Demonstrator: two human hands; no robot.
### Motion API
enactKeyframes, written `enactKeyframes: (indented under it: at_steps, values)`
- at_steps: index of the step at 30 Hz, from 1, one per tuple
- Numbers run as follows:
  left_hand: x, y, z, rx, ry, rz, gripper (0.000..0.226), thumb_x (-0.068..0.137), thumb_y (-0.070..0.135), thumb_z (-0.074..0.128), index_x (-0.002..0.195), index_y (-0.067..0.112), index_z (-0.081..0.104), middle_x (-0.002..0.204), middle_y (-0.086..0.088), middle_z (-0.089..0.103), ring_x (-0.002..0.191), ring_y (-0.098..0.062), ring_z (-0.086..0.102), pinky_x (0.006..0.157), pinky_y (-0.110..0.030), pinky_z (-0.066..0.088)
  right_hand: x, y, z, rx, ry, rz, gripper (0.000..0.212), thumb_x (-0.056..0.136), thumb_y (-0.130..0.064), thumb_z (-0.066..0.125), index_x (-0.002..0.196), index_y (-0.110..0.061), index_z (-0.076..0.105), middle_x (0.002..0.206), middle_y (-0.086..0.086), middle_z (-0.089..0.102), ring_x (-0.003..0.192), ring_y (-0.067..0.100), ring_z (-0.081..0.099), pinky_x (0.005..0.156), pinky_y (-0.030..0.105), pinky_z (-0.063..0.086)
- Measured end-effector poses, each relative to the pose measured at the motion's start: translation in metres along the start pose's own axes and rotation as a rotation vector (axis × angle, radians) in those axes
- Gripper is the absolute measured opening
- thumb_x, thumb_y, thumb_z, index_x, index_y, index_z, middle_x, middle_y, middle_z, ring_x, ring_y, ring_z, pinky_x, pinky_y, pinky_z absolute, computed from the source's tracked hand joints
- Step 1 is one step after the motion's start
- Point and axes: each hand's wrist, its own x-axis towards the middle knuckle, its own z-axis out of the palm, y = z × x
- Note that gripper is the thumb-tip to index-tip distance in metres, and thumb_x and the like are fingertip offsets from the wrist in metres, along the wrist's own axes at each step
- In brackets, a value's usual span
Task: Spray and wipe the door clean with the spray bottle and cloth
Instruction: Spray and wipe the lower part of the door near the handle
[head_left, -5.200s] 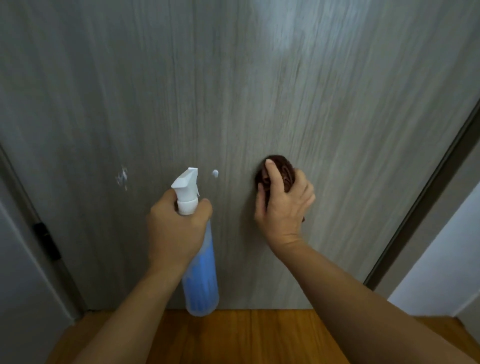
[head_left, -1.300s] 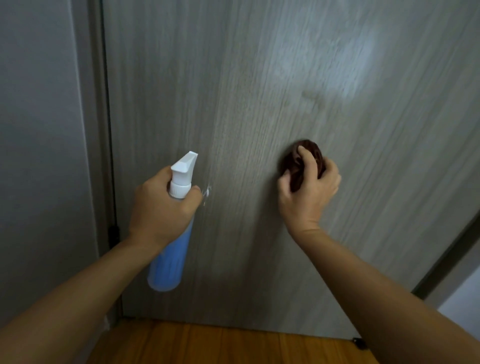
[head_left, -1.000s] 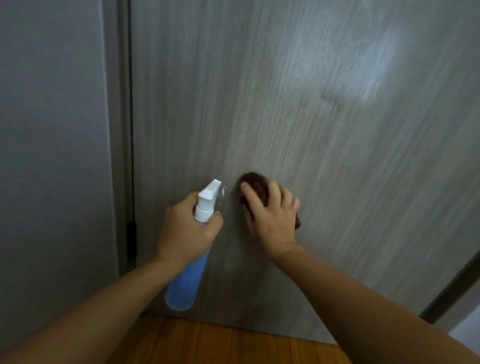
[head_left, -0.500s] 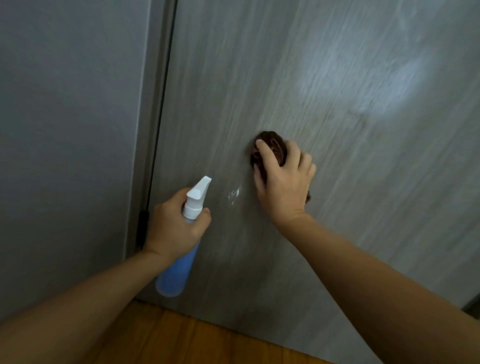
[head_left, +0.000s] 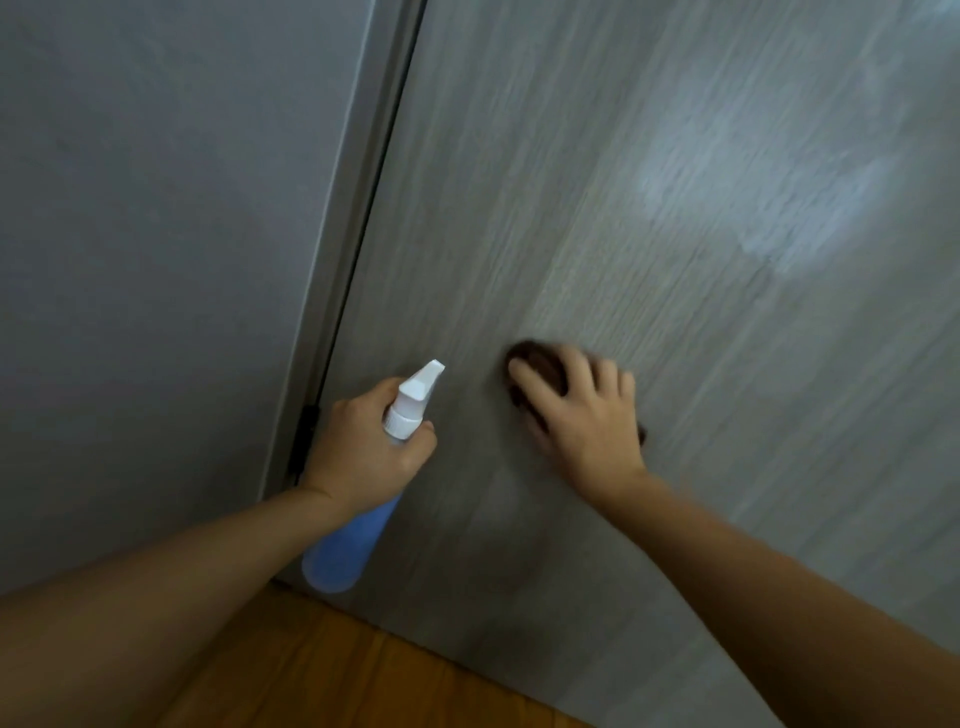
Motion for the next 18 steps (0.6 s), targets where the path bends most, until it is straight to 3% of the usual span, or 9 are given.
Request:
enactKeyframes:
  at_steps: [4, 7, 10, 13, 16, 18]
  values:
    - [0.000, -0.007, -0.004, -0.007, 0.039, -0.014, 0.043, 0.075, 0.051, 0.061, 0.103, 0.019, 0.068, 0.078, 0.002, 0.070, 0.071, -0.012, 0.067, 0.066, -0.047, 0.059, 0.043, 0.000, -0.003, 0.019, 0.108, 0.176, 0.045, 0.093, -0.038, 0.065, 0.138, -0.029, 0.061, 0.133, 0.018, 0.057, 0.099, 0.041, 0.052, 0.080, 0.048, 0.040]
    - [-0.002, -0.010, -0.004, 0.000, 0.055, -0.033, 0.047, 0.074, 0.053, 0.060, 0.101, 0.015, 0.066, 0.077, 0.001, 0.069, 0.070, -0.013, 0.067, 0.066, -0.049, 0.059, 0.040, -0.021, 0.012, -0.017, 0.127, 0.169, 0.044, 0.091, -0.038, 0.066, 0.134, -0.030, 0.065, 0.132, 0.019, 0.061, 0.097, 0.039, 0.053, 0.077, 0.046, 0.039]
    - [-0.004, -0.013, -0.005, 0.028, 0.072, -0.044, 0.041, 0.074, 0.052, 0.059, 0.093, 0.016, 0.065, 0.072, 0.001, 0.067, 0.066, -0.013, 0.065, 0.063, -0.049, 0.058, 0.008, -0.042, 0.032, -0.068, 0.083, -0.112, 0.042, 0.087, -0.033, 0.072, 0.129, -0.031, 0.068, 0.129, 0.015, 0.065, 0.096, 0.036, 0.054, 0.078, 0.045, 0.039]
    - [-0.007, -0.016, -0.009, 0.038, 0.058, -0.058, 0.040, 0.074, 0.052, 0.059, 0.092, 0.017, 0.065, 0.072, 0.001, 0.066, 0.067, -0.017, 0.066, 0.065, -0.051, 0.058, -0.037, -0.043, 0.044, -0.071, -0.122, -0.438, 0.050, 0.079, -0.031, 0.080, 0.128, -0.031, 0.067, 0.132, 0.014, 0.062, 0.099, 0.038, 0.059, 0.080, 0.047, 0.048]
    - [-0.011, -0.022, -0.014, 0.062, 0.038, -0.081, 0.037, 0.074, 0.051, 0.059, 0.091, 0.019, 0.064, 0.071, 0.002, 0.066, 0.068, -0.021, 0.066, 0.065, -0.051, 0.058, -0.063, -0.026, 0.039, -0.078, -0.213, -0.566, 0.043, 0.081, -0.026, 0.077, 0.122, -0.030, 0.070, 0.127, 0.014, 0.065, 0.098, 0.037, 0.064, 0.076, 0.046, 0.055]
    - [-0.014, -0.026, -0.016, 0.075, 0.024, -0.083, 0.036, 0.073, 0.051, 0.059, 0.088, 0.019, 0.063, 0.070, 0.002, 0.066, 0.066, -0.021, 0.066, 0.063, -0.051, 0.057, -0.060, -0.009, 0.028, -0.077, -0.157, -0.534, 0.034, 0.090, -0.021, 0.060, 0.121, -0.029, 0.072, 0.123, 0.015, 0.067, 0.090, 0.036, 0.065, 0.073, 0.042, 0.053]
